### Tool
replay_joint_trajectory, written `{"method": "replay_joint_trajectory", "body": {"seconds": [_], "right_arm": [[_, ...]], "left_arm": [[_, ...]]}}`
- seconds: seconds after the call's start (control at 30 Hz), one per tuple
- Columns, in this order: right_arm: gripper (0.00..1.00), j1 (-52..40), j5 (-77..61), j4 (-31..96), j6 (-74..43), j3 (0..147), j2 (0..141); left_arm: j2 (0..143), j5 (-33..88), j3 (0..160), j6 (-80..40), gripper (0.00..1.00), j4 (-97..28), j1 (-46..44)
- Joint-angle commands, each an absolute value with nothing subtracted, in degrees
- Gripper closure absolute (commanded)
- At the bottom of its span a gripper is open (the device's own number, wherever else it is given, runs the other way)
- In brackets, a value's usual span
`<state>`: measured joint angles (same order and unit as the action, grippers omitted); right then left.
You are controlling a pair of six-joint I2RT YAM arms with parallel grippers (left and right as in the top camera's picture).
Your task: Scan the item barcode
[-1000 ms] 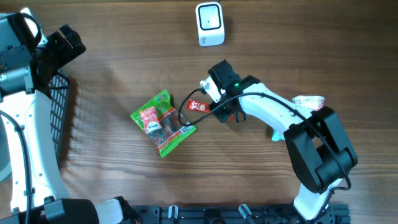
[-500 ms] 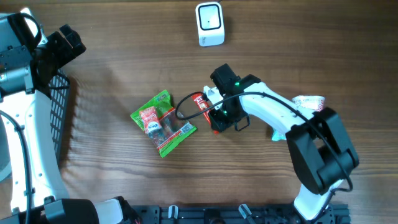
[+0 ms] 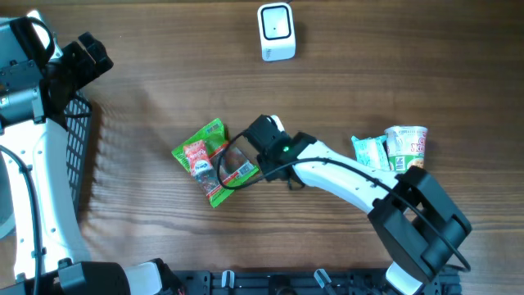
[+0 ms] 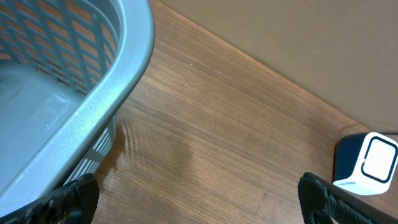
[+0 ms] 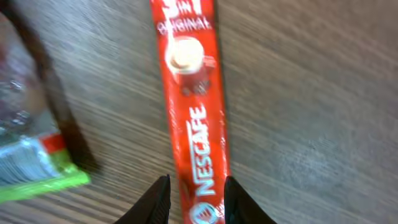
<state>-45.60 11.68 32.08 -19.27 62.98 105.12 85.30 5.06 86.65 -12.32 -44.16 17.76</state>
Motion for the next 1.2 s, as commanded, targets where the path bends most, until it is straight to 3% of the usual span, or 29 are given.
{"method": "replay_joint_trajectory", "body": {"seconds": [0.0, 0.4, 0.5, 0.6, 0.67, 0.8, 0.97, 1.17], "right_arm": [[0.7, -45.6, 13.5, 31.5, -19.5, 62.3, 106.1], [0.7, -45.7, 11.1, 30.3, -18.9, 62.2, 109.4], [0.75, -45.8, 10.4, 29.7, -18.0, 62.2, 111.9], [0.91, -45.7, 10.4, 29.8, -17.5, 62.3, 111.7], [0.96, -44.9, 9.7, 30.1, -17.5, 62.7, 110.6], [0.96, -39.7, -4.5, 30.7, -12.2, 62.7, 102.7], [0.96, -26.6, -43.1, 30.9, -7.5, 62.5, 100.9], [0.96, -23.6, -54.3, 25.0, -7.4, 58.8, 106.3]], "left_arm": [[85.1, 5.5, 87.4, -12.4, 0.0, -44.0, 17.9], [85.1, 5.5, 87.4, -12.4, 0.0, -44.1, 17.9], [85.1, 5.5, 87.4, -12.4, 0.0, -44.1, 17.9], [85.1, 5.5, 87.4, -12.4, 0.0, -44.0, 17.9], [85.1, 5.5, 87.4, -12.4, 0.0, -44.0, 17.9], [85.1, 5.5, 87.4, -12.4, 0.0, -44.0, 17.9], [85.1, 5.5, 87.4, -12.4, 0.0, -44.0, 17.9], [85.1, 5.5, 87.4, -12.4, 0.0, -44.0, 17.9]]}}
